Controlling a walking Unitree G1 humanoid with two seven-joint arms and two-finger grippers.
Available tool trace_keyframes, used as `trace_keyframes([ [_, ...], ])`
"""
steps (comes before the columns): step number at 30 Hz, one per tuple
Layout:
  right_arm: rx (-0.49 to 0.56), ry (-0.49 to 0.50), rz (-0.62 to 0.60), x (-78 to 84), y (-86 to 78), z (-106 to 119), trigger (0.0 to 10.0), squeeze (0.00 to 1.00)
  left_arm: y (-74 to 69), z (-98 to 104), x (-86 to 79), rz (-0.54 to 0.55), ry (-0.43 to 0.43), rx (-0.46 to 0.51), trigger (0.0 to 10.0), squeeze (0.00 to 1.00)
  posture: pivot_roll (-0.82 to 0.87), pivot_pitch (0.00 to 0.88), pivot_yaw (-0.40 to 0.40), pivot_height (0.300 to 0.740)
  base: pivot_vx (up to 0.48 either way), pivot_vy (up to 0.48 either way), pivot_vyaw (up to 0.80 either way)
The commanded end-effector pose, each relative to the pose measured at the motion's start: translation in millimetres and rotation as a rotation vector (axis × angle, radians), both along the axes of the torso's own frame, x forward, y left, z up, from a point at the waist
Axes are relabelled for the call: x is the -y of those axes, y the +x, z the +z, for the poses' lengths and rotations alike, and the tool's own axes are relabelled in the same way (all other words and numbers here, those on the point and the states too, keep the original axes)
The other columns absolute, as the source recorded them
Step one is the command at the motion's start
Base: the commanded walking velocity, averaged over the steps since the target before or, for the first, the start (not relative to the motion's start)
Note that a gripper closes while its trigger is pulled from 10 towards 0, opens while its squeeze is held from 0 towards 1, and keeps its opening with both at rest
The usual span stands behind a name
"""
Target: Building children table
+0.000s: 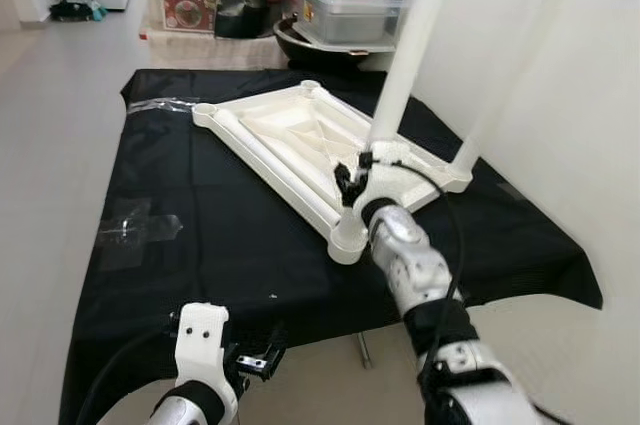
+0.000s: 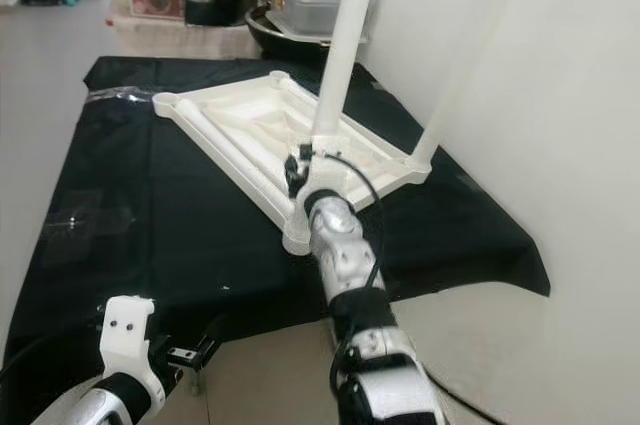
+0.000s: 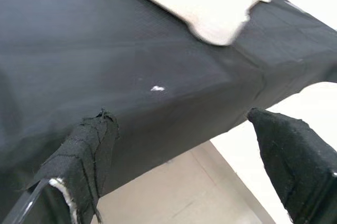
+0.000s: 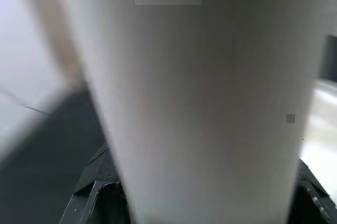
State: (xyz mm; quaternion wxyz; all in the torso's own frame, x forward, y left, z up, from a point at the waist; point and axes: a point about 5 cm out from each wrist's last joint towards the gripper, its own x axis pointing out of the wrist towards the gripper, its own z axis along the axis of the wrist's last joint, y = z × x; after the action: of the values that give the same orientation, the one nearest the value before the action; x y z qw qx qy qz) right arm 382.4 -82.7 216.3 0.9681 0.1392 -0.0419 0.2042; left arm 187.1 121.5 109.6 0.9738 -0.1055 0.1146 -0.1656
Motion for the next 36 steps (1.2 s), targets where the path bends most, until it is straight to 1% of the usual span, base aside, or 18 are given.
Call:
trace_keyframes([
  [1, 0.098, 0.04, 0.204, -4.1, -3.1, 14, 10.0, 0.0, -0.2, -3, 2.7, -0.012, -0.015, -0.016, 10.0, 0.0, 0.17, 0.0, -0.15, 0.74, 0.0, 0.0, 0.0],
  [2, 0.1, -0.022, 0.325, 1.1, -2.5, 9, 10.0, 0.0, 0.3, -3, 3.1, -0.017, -0.015, -0.015, 10.0, 0.0, 0.18, 0.0, -0.161, 0.74, 0.0, 0.0, 0.0],
  [3, 0.084, -0.062, 0.368, 3.4, -1.7, 5, 10.0, 0.0, 0.5, -3, 3.3, -0.019, -0.014, -0.013, 10.0, 0.0, 0.18, 0.0, -0.161, 0.74, 0.0, 0.0, 0.0],
  [7, 0.069, -0.119, 0.435, 4.2, -2.1, -2, 10.0, 0.0, 0.7, -3, 3.2, -0.019, -0.012, -0.011, 10.0, 0.0, 0.18, 0.0, -0.162, 0.74, 0.0, 0.0, 0.0],
  [9, 0.041, -0.223, 0.558, -6.7, -7.8, -23, 10.0, 0.0, 1.1, -2, 4.1, -0.015, -0.011, -0.008, 10.0, 0.0, 0.19, 0.0, -0.166, 0.74, 0.0, 0.0, 0.0],
  [17, 0.037, -0.272, 0.714, -32.1, -18.7, -43, 10.0, 0.0, 2.3, -1, 3.9, -0.016, -0.005, -0.005, 10.0, 0.0, 0.19, 0.0, -0.164, 0.74, 0.0, 0.0, 0.0],
  [18, 0.054, -0.27, 0.755, -39.4, -22.3, -44, 4.1, 0.0, 2.7, 0, 3.5, -0.019, -0.003, -0.004, 10.0, 0.0, 0.2, 0.0, -0.161, 0.74, 0.0, 0.0, 0.0],
  [19, 0.066, -0.269, 0.782, -44.3, -24.8, -45, 2.5, 0.0, 3.1, 0, 3.3, -0.021, -0.001, -0.003, 10.0, 0.0, 0.2, 0.0, -0.161, 0.74, 0.0, 0.0, 0.0],
  [20, 0.081, -0.239, 0.767, -47.8, -23.7, -41, 0.0, 0.0, 3.5, 0, 3.1, -0.022, 0.0, -0.002, 10.0, 0.0, 0.2, 0.0, -0.16, 0.74, 0.0, 0.0, 0.0],
  [23, 0.107, -0.202, 0.698, -48.7, -18.8, -35, 0.0, 0.0, 3.6, 0, 2.8, -0.024, 0.001, -0.001, 10.0, 0.0, 0.19, 0.0, -0.159, 0.74, 0.0, 0.0, 0.0],
  [25, 0.09, -0.236, 0.541, -43.0, -9.6, -34, 0.0, 0.0, 3.6, 1, 2.7, -0.022, -0.001, -0.002, 10.0, 0.0, 0.19, 0.0, -0.158, 0.74, 0.0, 0.0, 0.0],
  [27, -0.045, -0.34, 0.155, -20.2, 8.0, -44, 0.0, 0.0, 3.3, 1, 2.4, -0.021, -0.004, -0.004, 10.0, 0.0, 0.19, 0.0, -0.154, 0.74, 0.0, 0.0, 0.0],
  [29, -0.045, -0.34, 0.155, -20.2, 8.0, -44, 0.0, 0.0, 3.3, 1, 2.4, -0.021, -0.004, -0.004, 10.0, 0.0, 0.19, 0.0, -0.154, 0.74, 0.0, 0.0, 0.0],
  [30, -0.154, -0.363, -0.114, 4.3, 14.2, -54, 0.0, 0.0, 3.1, 0, 2.7, -0.022, -0.006, -0.005, 10.0, 0.0, 0.17, 0.0, -0.151, 0.74, 0.0, 0.0, 0.0],
  [31, -0.218, -0.374, -0.319, 26.9, 13.4, -64, 0.0, 0.0, 3.0, 1, 3.6, -0.025, -0.009, -0.006, 10.0, 0.0, 0.18, 0.0, -0.154, 0.74, 0.0, 0.0, 0.0],
  [32, -0.218, -0.374, -0.319, 26.9, 13.4, -64, 0.0, 0.0, 3.0, 1, 3.6, -0.025, -0.009, -0.006, 10.0, 0.0, 0.18, 0.0, -0.154, 0.74, 0.0, 0.0, 0.0],
  [34, -0.275, -0.349, -0.545, 49.2, 3.3, -78, 0.0, 0.0, 2.8, 0, 3.6, -0.027, -0.01, -0.008, 10.0, 0.0, 0.17, 0.0, -0.147, 0.74, 0.0, 0.0, 0.0],
  [36, -0.254, -0.345, -0.559, 45.1, -3.1, -77, 0.0, 0.0, 2.2, 0, 2.4, -0.026, -0.01, -0.011, 10.0, 0.0, 0.17, 0.0, -0.145, 0.74, 0.0, 0.0, 0.0],
])
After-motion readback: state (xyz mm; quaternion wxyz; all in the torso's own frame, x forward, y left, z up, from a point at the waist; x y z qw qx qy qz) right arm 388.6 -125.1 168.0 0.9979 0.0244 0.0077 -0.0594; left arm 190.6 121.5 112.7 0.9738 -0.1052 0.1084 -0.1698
